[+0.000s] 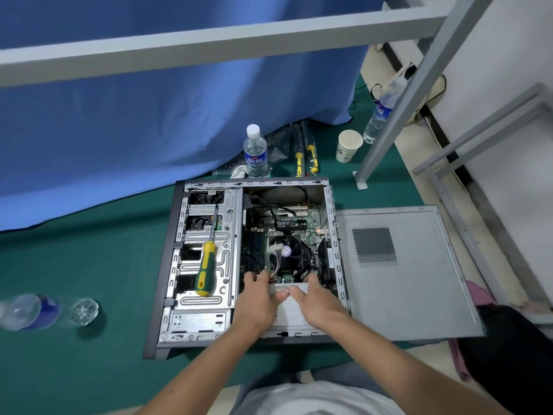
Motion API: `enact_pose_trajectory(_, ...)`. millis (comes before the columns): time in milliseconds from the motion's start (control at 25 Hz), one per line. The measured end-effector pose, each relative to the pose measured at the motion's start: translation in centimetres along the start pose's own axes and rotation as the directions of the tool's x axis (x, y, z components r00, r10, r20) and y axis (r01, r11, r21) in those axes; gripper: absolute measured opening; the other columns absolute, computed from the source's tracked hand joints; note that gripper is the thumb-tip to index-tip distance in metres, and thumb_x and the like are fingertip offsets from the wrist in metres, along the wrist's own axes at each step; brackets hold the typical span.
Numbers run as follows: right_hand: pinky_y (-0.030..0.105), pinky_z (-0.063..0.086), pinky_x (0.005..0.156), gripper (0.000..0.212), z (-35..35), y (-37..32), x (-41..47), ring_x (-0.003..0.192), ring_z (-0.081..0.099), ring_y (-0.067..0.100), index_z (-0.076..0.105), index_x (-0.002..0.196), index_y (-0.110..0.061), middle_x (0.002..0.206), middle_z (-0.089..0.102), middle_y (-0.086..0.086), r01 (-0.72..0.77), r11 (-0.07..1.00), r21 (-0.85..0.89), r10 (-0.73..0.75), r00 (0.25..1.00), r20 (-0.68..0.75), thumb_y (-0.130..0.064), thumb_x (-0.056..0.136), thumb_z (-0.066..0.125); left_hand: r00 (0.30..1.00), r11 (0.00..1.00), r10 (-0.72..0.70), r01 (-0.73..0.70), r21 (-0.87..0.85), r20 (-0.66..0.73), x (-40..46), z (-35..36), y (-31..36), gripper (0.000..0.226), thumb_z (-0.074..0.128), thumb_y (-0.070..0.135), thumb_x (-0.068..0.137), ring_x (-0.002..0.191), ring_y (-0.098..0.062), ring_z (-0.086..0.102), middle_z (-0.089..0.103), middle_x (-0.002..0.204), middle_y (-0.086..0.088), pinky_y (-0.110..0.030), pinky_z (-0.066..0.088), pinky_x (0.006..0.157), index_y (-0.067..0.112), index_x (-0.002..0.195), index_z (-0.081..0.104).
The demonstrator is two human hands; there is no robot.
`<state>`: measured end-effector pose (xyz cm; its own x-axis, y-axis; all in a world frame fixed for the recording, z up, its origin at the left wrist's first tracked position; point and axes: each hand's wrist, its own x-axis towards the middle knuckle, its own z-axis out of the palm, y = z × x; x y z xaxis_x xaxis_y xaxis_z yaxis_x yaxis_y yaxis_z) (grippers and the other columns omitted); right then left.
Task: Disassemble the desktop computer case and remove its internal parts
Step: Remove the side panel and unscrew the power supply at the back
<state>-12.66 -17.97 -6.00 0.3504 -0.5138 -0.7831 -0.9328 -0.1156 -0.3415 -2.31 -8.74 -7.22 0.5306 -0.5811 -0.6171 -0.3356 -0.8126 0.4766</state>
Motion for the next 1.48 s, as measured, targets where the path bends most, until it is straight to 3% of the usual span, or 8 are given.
enact_pose_trajectory(240, 0.039, 0.046, 0.086, 0.053, -0.4, -0.8, 0.0, 0.107, 0.06, 0.029, 0.031, 0.14, -0.023, 0.122, 0.062, 0.007, 0.027, 0.999, 0.034, -0.025, 0.998, -0.057, -0.058, 0.1, 0.03, 0.999, 1.0, 0.018, -0.017, 0.016, -0.039, 0.5, -0.3, 0.7, 0.047, 0.05, 0.048, 0.097, 0.1, -0.028, 0.058, 0.035, 0.135, -0.009, -0.036, 0.047, 0.082, 0.015, 0.13, 0.041)
enact_pose_trajectory(520, 0.041, 0.048, 0.09, 0.058, -1.6, -2.5, 1.1, 0.108, 0.06, 0.031, 0.025, 0.146, -0.02, 0.119, 0.063, 0.011, 0.009, 1.0, -0.001, -0.009, 0.995, -0.095, -0.057, 0.101, 0.027, 0.998, 0.997, -0.057, 0.056, 0.045, 0.022, 3.2, -1.6, 2.0, 0.055, 0.047, 0.048, 0.098, 0.107, -0.034, 0.059, 0.028, 0.144, -0.015, -0.043, 0.051, 0.089, 0.013, 0.139, 0.035)
enact_pose_trajectory(760, 0.039, 0.046, 0.101, 0.068, -2.6, -2.6, 0.1, 0.12, 0.053, 0.03, 0.021, 0.152, -0.018, 0.151, 0.024, 0.015, 0.191, 0.95, -0.249, -0.201, 0.98, -0.015, -0.042, 0.097, 0.053, 0.995, 0.997, -0.068, 0.065, 0.038, 0.076, 4.0, -2.1, 2.2, 0.058, 0.047, 0.047, 0.099, 0.114, -0.036, 0.057, 0.019, 0.154, -0.017, -0.04, 0.049, 0.092, 0.014, 0.143, 0.032)
enact_pose_trajectory(880, 0.04, 0.03, 0.115, 0.095, -3.8, -2.5, 0.2, 0.14, 0.028, 0.029, 0.022, 0.152, -0.012, 0.154, 0.022, 0.009, 0.375, 0.821, -0.429, -0.405, 0.914, 0.024, -0.044, 0.08, 0.076, 0.992, 0.996, -0.087, 0.083, 0.043, 0.092, 4.5, -2.6, 2.8, 0.054, 0.048, 0.046, 0.099, 0.112, -0.035, 0.057, 0.024, 0.148, -0.017, -0.035, 0.048, 0.084, 0.013, 0.139, 0.035)
enact_pose_trajectory(1000, 0.04, 0.014, 0.12, 0.117, -3.9, -2.8, 1.6, 0.149, 0.006, 0.029, 0.004, 0.156, -0.009, 0.162, 0.009, 0.011, 0.435, 0.707, -0.558, -0.411, 0.894, 0.177, -0.048, 0.074, 0.08, 0.984, 0.996, -0.09, 0.085, 0.039, 0.155, 4.7, -3.0, 3.0, 0.061, 0.049, 0.046, 0.098, 0.12, -0.035, 0.052, 0.018, 0.152, -0.017, -0.036, 0.046, 0.089, 0.014, 0.145, 0.03)
enact_pose_trajectory(1200, 0.039, 0.037, 0.11, 0.116, -4.4, -3.5, 3.3, 0.129, 0.038, 0.029, 0.012, 0.154, -0.009, 0.141, 0.041, 0.011, 0.47, 0.626, -0.622, -0.366, 0.882, 0.298, -0.055, 0.071, 0.078, 0.912, 0.991, -0.086, 0.038, 0.126, 0.402, 5.4, -4.7, 1.7, 0.111, 0.083, 0.051, 0.07, 0.135, -0.031, 0.033, 0.019, 0.15, -0.013, -0.043, 0.032, 0.111, 0.016, 0.151, 0.015)
enact_pose_trajectory(1320, 0.037, 0.042, 0.102, 0.117, -4.8, -3.9, 3.4, 0.119, 0.044, 0.025, 0.016, 0.153, -0.007, 0.132, 0.046, 0.009, 0.479, 0.6, -0.64, -0.378, 0.875, 0.301, -0.055, 0.068, 0.081, 0.927, 0.969, -0.043, -0.053, 0.243, 0.373, 4.8, -4.5, 1.4, 0.106, 0.095, 0.034, 0.055, 0.115, -0.02, 0.038, 0.029, 0.123, -0.002, -0.038, 0.04, 0.103, 0.019, 0.134, 0.026)
enact_pose_trajectory(1480, 0.039, 0.041, 0.107, 0.117, -4.7, -3.8, 2.5, 0.124, 0.044, 0.029, 0.014, 0.154, -0.004, 0.138, 0.044, 0.012, 0.476, 0.527, -0.704, -0.397, 0.87, 0.292, -0.055, 0.07, 0.079, 0.95, 0.965, 0.06, -0.134, 0.225, 0.307, 3.7, -3.9, 1.1, 0.096, 0.093, 0.021, 0.057, 0.103, -0.019, 0.044, 0.03, 0.124, -0.003, -0.03, 0.046, 0.091, 0.019, 0.13, 0.03)
